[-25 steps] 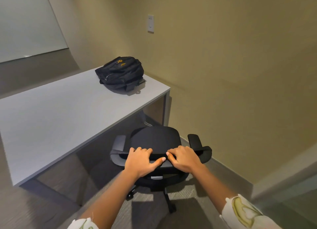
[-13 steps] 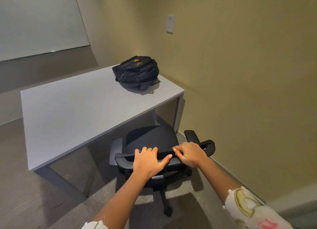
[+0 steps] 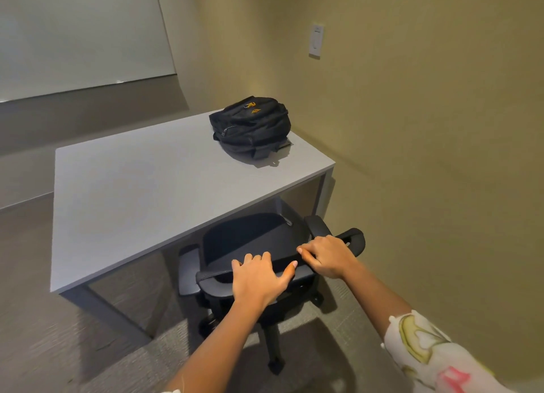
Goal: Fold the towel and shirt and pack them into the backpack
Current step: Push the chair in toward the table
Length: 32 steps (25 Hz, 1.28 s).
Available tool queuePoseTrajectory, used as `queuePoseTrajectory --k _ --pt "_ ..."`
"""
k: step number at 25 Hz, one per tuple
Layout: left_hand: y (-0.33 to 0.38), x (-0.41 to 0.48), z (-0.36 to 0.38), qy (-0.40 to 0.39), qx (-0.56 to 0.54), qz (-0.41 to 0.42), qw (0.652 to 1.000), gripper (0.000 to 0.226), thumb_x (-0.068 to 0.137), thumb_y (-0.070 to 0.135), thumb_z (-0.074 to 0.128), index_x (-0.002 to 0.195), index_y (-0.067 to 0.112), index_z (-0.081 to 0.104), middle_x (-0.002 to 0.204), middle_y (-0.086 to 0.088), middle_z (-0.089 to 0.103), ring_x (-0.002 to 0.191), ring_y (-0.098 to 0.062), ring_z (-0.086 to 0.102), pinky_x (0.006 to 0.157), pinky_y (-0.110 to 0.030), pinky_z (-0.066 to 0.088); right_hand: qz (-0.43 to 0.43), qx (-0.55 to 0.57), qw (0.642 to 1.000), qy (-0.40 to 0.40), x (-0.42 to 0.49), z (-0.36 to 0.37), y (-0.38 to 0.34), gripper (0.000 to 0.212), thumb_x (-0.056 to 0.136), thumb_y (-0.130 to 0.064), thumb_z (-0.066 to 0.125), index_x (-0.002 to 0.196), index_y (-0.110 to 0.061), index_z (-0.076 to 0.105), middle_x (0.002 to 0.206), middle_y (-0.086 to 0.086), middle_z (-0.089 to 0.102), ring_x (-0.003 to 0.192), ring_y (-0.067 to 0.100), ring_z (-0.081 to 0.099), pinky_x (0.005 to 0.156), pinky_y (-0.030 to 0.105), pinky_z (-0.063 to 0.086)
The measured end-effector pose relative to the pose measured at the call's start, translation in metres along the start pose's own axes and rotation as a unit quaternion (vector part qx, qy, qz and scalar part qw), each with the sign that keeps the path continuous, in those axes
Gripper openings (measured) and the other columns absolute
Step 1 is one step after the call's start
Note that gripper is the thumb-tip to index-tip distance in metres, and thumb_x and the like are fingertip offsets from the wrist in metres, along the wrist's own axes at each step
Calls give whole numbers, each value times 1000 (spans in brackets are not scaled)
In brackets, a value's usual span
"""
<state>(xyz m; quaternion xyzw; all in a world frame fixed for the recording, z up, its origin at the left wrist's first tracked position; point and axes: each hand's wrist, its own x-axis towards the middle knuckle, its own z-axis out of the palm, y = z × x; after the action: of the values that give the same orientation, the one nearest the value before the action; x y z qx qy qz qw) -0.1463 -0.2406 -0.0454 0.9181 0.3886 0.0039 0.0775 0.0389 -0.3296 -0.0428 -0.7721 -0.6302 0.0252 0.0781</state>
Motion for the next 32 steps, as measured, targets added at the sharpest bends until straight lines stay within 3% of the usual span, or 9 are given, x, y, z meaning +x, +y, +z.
queuePoseTrajectory --k 8,13,17,25,28,32 --pt "0 58 -1 -1 -10 -60 998 92 81 83 7 125 21 59 119 1 66 119 -22 53 102 -50 33 -20 25 999 -18 71 -2 31 45 101 -44 34 56 -40 31 53 -12 37 52 8 41 54 24 25" --pt "-11 95 -4 -3 -15 -94 995 92 81 83 7 128 21 57 120 -1 65 119 -24 53 102 -51 33 -40 35 998 -32 119 -3 43 35 102 -47 35 68 -39 40 55 -15 40 55 4 44 55 15 23" --pt "-18 122 -8 -2 -16 -113 993 92 81 83 7 129 22 56 122 -1 65 120 -24 52 102 -51 34 -48 38 998 -32 152 -7 48 46 102 -46 35 57 -37 35 53 -8 42 53 6 42 53 17 21" --pt "-36 163 -14 -4 -9 -138 990 94 80 84 7 131 23 55 116 2 67 116 -22 54 101 -49 38 -86 32 995 -30 208 -1 61 48 102 -48 29 84 -25 67 70 -6 57 70 13 54 68 27 29" --pt "-41 177 -17 5 -15 -153 988 92 80 84 9 131 23 55 118 3 66 117 -21 53 100 -46 38 -104 29 994 -26 227 -3 63 48 102 -47 29 87 -23 68 78 0 65 74 17 58 69 29 30" --pt "-46 193 -21 22 -13 -161 987 86 81 85 12 124 26 59 115 3 67 110 -19 57 96 -41 39 -101 49 993 -36 247 -2 66 43 102 -45 32 74 -23 58 76 2 66 64 14 49 69 27 30"
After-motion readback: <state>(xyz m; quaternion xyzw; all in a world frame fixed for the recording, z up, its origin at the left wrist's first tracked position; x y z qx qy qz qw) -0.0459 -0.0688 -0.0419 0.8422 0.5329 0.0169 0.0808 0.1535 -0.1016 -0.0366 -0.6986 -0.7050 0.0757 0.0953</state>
